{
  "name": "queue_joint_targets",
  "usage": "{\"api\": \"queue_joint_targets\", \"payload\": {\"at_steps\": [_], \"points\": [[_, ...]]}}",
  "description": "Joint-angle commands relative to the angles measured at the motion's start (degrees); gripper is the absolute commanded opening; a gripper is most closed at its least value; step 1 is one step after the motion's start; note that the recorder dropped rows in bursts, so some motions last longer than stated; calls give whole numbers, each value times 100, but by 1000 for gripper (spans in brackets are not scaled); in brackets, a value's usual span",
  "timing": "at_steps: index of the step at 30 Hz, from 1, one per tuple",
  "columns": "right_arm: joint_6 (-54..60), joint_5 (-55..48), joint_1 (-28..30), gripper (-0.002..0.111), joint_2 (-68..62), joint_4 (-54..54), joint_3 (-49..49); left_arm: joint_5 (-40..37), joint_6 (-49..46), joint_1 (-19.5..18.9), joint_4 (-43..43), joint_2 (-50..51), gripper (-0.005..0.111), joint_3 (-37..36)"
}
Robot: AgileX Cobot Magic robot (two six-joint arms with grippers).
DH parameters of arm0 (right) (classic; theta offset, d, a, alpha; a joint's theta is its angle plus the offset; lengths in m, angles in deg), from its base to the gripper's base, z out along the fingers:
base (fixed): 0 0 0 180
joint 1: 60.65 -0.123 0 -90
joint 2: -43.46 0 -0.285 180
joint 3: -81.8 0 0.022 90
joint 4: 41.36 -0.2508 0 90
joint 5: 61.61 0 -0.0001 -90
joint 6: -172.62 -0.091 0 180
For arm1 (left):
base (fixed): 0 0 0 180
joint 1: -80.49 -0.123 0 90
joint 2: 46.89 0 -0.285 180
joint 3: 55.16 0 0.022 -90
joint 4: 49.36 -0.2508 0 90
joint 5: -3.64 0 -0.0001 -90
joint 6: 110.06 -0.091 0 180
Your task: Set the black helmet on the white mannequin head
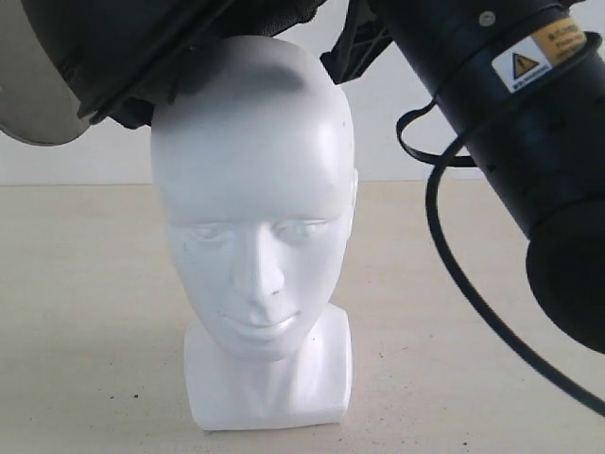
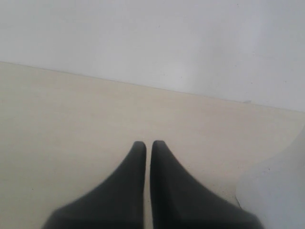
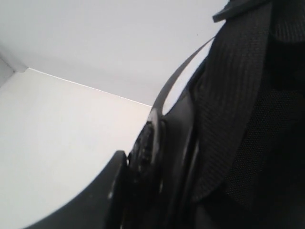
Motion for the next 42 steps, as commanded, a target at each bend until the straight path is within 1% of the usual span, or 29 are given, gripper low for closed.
{"api": "queue_joint_targets", "payload": {"at_steps": [1, 5, 17, 42], "points": [[330, 280, 46, 0, 308, -236, 192, 33, -27, -7, 31, -6, 4, -16], [144, 280, 299, 0, 377, -24, 403, 33, -27, -7, 31, -6, 4, -16], [289, 280, 299, 0, 377, -223, 508, 33, -27, -7, 31, -6, 4, -16], [253, 280, 299, 0, 377, -136, 508, 33, -27, -7, 31, -6, 4, -16]]}}
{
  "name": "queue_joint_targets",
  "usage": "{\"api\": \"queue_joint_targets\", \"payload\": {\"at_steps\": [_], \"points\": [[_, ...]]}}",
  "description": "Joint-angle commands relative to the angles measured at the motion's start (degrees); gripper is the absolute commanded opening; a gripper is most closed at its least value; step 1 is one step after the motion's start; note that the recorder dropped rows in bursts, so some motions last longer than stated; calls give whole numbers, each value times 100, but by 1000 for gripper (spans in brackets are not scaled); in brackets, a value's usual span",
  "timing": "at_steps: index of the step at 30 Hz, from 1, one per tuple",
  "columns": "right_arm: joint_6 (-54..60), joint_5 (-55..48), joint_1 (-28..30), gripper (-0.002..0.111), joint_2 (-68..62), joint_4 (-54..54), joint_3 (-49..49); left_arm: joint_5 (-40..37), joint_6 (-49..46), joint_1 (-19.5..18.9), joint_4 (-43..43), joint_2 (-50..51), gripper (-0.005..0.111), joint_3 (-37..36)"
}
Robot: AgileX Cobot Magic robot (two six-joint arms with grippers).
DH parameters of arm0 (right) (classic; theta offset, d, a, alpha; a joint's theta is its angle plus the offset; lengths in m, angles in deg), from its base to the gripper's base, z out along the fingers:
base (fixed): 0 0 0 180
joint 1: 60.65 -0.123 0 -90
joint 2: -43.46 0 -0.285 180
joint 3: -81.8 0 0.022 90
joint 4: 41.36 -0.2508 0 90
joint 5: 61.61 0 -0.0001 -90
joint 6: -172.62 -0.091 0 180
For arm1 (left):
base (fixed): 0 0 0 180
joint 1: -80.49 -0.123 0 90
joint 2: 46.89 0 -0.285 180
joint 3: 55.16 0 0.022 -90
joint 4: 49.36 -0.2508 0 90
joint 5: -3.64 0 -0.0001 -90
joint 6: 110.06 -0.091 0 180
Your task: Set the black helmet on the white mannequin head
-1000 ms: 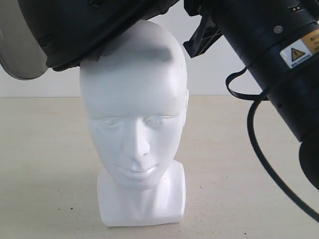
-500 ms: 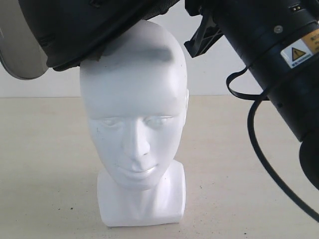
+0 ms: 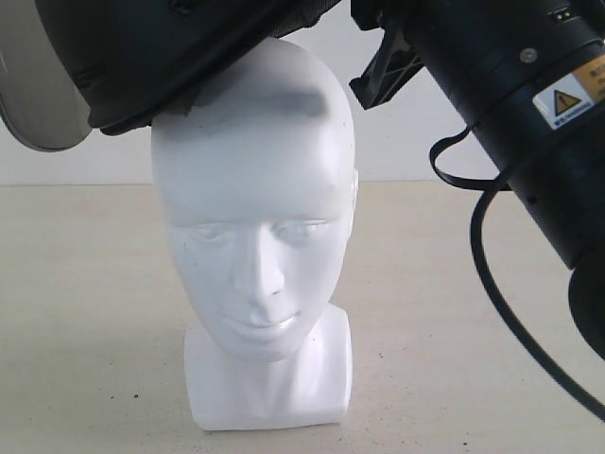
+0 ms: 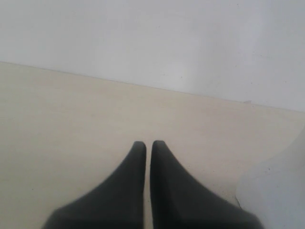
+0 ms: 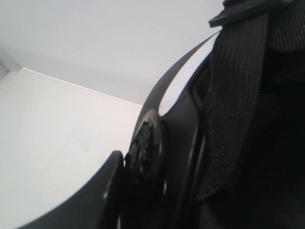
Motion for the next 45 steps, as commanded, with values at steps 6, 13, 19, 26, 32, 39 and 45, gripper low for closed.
{"api": "queue_joint_targets", "payload": {"at_steps": [6, 13, 19, 26, 32, 39, 45], "points": [[320, 196, 108, 0, 126, -247, 40, 1452, 224, -7, 2110, -6, 4, -16], [333, 196, 108, 0, 126, -261, 40, 3996, 1098, -7, 3627, -6, 4, 34], [333, 196, 108, 0, 126, -261, 40, 3821, 1375, 21, 3321, -6, 4, 566], [304, 196, 108, 0, 126, -240, 40, 1494, 1231, 58, 2704, 1671, 4, 2489], [250, 196, 108, 0, 126, -203, 40, -1106, 766, 58, 2024, 3858, 4, 4928], [250, 196, 108, 0, 126, -203, 40, -2392, -312, -7, 1847, 5478, 4, 7130], [249, 196, 108, 0, 126, -225, 40, -2701, -1543, -869, 3038, 6481, 4, 7769]]}}
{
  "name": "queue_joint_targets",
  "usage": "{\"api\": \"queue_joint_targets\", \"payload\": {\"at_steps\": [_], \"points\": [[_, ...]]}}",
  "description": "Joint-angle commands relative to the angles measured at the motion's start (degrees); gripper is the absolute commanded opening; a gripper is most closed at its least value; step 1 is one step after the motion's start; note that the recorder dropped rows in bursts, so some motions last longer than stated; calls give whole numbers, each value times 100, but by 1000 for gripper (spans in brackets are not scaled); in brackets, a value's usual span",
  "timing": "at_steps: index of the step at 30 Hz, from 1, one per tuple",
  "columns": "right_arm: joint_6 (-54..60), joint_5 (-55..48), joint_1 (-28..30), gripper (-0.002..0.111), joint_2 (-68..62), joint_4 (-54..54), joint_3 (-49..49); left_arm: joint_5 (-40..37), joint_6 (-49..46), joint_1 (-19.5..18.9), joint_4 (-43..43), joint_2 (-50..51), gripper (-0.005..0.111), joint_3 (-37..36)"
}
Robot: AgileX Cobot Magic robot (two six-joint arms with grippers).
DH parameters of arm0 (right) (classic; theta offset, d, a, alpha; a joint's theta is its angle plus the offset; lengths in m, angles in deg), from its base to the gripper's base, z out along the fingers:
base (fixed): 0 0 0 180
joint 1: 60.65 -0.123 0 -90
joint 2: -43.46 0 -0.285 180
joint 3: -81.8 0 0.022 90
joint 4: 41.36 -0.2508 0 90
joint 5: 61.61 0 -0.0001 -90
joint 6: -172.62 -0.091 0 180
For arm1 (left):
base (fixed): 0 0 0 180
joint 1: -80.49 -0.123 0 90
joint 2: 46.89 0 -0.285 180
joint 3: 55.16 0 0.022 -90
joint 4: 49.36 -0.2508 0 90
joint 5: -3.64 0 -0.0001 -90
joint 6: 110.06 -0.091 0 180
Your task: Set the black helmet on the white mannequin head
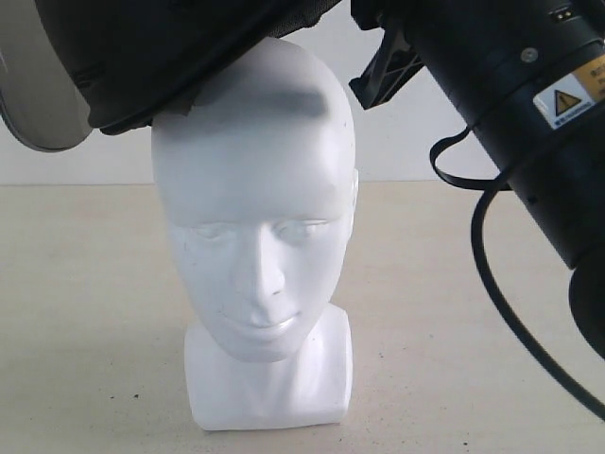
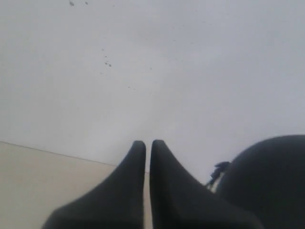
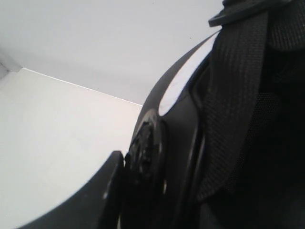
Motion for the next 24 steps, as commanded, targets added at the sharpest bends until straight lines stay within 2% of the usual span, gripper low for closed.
{"api": "queue_joint_targets", "payload": {"at_steps": [1, 6, 8, 11, 14, 24], "points": [[282, 196, 108, 0, 126, -235, 40, -654, -1671, -692, 1521, 779, 4, 334], [323, 196, 108, 0, 126, -222, 40, -2460, -4160, -1337, 4515, 1931, 4, 344], [323, 196, 108, 0, 126, -220, 40, -2937, -4957, -1451, 5168, 2329, 4, 349], [435, 196, 108, 0, 126, -194, 28, -3107, -5252, -1430, 5226, 2674, 4, 359], [503, 196, 108, 0, 126, -208, 28, -3389, -5789, -1245, 5315, 2823, 4, 359], [532, 196, 108, 0, 126, -169, 28, -3099, -6235, -497, 5077, 2952, 4, 359]]}}
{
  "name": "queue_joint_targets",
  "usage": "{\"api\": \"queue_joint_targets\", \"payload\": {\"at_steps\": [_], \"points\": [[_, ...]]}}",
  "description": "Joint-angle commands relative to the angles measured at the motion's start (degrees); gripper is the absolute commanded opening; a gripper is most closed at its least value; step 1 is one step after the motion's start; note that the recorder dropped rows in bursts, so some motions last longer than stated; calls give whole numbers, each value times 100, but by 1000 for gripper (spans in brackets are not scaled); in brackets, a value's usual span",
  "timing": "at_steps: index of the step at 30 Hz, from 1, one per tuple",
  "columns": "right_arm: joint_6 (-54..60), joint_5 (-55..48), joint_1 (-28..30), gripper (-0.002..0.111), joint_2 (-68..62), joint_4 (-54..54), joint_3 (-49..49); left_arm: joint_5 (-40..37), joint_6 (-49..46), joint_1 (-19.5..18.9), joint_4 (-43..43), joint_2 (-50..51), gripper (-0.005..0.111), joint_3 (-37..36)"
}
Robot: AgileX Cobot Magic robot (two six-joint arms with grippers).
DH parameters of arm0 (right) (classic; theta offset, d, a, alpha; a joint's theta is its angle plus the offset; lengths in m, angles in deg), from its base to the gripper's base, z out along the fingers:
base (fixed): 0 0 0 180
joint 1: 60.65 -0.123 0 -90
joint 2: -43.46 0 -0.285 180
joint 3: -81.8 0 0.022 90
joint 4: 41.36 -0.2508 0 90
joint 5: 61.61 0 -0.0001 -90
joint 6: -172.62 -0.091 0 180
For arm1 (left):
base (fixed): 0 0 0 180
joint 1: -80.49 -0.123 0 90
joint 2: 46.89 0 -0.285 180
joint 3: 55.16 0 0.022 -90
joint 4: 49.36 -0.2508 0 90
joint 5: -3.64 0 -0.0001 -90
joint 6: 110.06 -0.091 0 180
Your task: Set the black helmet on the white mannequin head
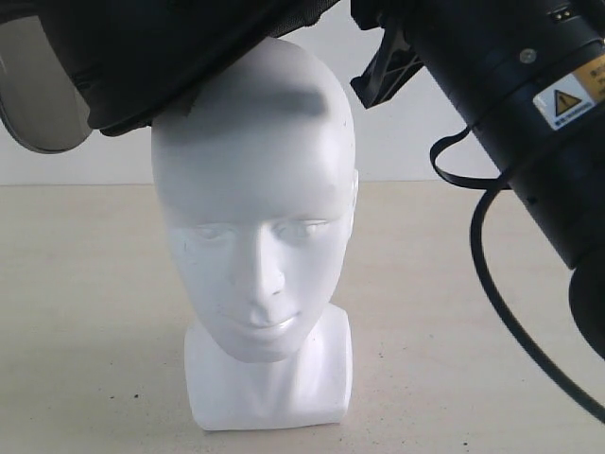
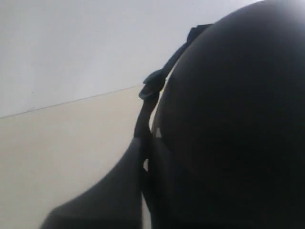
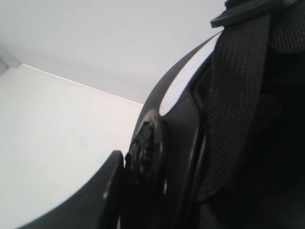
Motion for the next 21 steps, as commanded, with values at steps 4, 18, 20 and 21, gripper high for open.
{"api": "queue_joint_targets", "payload": {"at_steps": [4, 18, 20, 21], "points": [[422, 196, 108, 0, 126, -150, 28, 147, -269, 459, 1, 102, 4, 31], [422, -32, 108, 0, 126, -130, 28, -142, -285, 593, 212, 109, 4, 31], [465, -31, 108, 0, 126, -130, 28, -209, -285, 679, 212, 109, 4, 31], [470, -109, 108, 0, 126, -144, 28, -209, -296, 779, 201, 109, 4, 31]]}}
